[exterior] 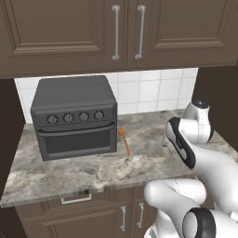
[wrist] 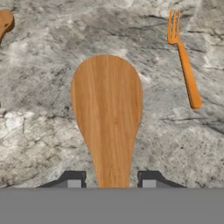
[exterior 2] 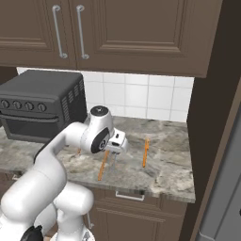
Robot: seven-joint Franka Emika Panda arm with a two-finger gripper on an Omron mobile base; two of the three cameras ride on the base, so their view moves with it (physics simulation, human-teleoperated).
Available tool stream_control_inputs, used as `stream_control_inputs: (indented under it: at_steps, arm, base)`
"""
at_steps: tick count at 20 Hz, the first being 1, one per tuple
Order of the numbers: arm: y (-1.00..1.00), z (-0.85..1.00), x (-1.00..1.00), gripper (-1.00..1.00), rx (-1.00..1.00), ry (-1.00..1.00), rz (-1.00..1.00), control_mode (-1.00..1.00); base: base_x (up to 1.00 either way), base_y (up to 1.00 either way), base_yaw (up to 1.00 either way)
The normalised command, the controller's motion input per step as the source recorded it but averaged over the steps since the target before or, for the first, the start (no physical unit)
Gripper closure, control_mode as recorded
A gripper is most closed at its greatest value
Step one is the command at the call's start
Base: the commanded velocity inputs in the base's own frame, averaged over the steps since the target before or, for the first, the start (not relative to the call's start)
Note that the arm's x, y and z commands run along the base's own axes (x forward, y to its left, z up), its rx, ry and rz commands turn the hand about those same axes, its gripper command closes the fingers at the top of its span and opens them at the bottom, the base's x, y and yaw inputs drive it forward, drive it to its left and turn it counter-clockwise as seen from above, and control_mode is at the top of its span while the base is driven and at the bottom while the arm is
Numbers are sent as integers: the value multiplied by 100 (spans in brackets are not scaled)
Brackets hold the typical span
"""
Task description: Organize the utensils by type. Pick up the wooden spoons from the counter and place them in the open cabinet. Then pick up the metallic utensils from the counter and place them in the open drawer.
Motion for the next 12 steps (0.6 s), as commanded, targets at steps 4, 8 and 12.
stream_control_inputs:
  at_steps: [4,8,12]
  arm:
    - [0,0,-9,100,0,-2,0,100]
    - [0,0,0,100,0,0,0,100]
    - [0,0,0,100,0,0,0,100]
  base:
    - [-25,0,0]
    - [-50,-1,-2]
    - [-48,0,-30]
